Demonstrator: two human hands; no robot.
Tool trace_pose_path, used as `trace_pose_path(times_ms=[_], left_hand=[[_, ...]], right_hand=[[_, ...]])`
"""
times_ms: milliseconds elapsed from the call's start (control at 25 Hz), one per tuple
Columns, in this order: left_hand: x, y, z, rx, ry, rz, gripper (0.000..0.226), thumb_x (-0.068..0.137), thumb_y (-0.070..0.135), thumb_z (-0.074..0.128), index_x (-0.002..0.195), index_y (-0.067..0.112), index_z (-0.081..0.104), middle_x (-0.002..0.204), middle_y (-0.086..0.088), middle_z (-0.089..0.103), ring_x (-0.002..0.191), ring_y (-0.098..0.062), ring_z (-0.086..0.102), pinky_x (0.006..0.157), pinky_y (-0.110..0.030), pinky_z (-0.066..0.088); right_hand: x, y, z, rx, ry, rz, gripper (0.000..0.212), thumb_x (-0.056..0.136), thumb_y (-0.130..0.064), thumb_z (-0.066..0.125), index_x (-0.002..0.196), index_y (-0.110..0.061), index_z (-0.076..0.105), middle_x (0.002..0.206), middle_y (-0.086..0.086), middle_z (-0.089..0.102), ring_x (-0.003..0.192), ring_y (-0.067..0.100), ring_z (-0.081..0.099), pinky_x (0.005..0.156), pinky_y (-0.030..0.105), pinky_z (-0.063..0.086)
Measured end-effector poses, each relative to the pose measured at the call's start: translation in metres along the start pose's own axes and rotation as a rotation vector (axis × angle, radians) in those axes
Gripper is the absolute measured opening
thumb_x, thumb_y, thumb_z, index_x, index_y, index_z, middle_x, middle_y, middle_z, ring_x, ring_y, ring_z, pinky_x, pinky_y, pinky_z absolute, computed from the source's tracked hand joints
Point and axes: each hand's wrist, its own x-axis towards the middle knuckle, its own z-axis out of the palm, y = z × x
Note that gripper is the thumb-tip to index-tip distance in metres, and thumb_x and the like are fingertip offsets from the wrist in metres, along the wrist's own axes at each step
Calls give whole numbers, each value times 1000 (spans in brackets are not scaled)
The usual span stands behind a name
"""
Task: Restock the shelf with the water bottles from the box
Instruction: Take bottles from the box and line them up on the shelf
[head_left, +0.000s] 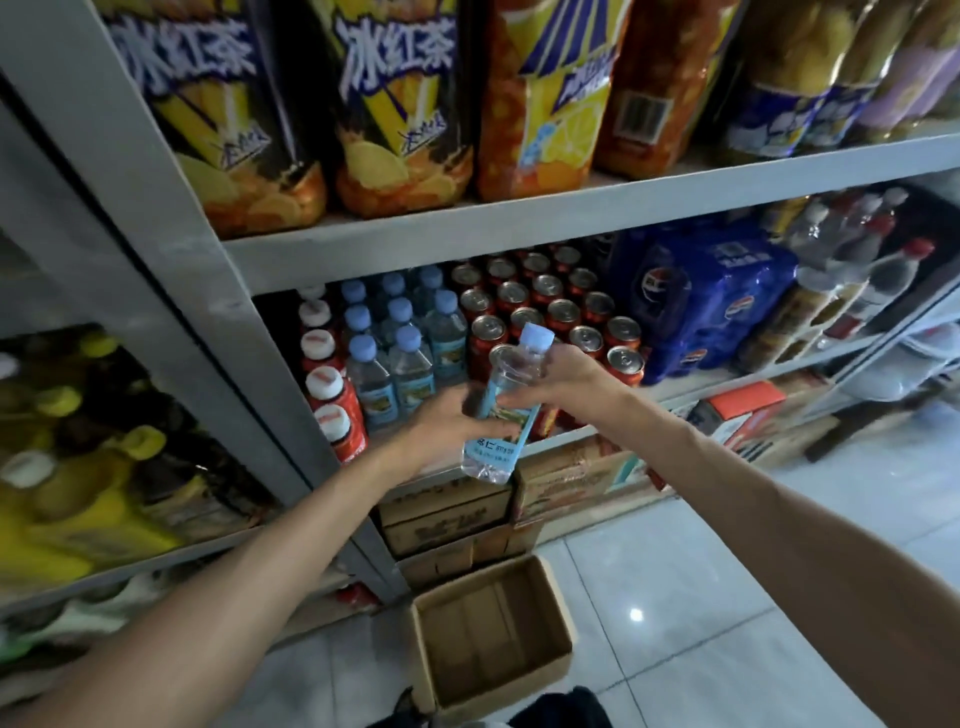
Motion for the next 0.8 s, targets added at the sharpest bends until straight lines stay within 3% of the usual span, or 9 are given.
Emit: trace_pose_path(times_ms=[120,200,320,400,480,600,800], left_hand=[[14,-27,-11,204,188,-107,67,68,52,75,122,19,53,121,-5,64,109,-22,61,99,-47,47],[17,-44,-11,442,225,-249,78,75,63,61,136,18,43,132,-12,57,118,-28,55,102,-46,43],[16,-73,3,645,193,-470,85,87,58,54,149,9,25,154,-17,31,137,-31,38,110,-41,35],[17,-89,11,707,175,-537,80,90,55,51,149,7,25,153,-20,31,135,-33,41,108,-40,38],[18,-98,13,717,225,-525,70,95,52,45,145,5,34,148,-22,39,128,-33,48,102,-39,42],[28,-98,18,766,261,-534,66,96,49,44,146,8,31,146,-25,37,128,-36,46,104,-40,40],[39,-97,16,972,261,-539,77,84,55,61,144,15,35,136,-25,44,122,-39,45,103,-46,39]], right_hand=[[27,-4,8,-242,108,-91,34,65,-17,87,93,-18,68,71,-18,68,64,-15,61,56,1,40],[51,4,14,-403,134,-173,41,61,-24,88,93,-20,61,77,-15,65,64,-7,58,52,2,38],[85,20,20,-474,89,-271,46,59,-26,86,98,-21,62,91,-6,65,76,6,57,57,4,39],[103,27,20,-513,47,-270,47,60,-28,86,101,-19,65,93,-7,69,82,8,62,68,18,52],[115,34,21,-643,50,-243,47,59,-38,86,97,-19,66,91,-3,70,83,15,64,71,30,54],[130,47,24,-743,78,-275,52,56,-47,85,95,-18,66,93,0,71,87,22,64,72,30,50],[139,58,31,-671,151,-403,56,59,-29,85,107,-13,62,103,7,69,101,29,60,89,39,49]])
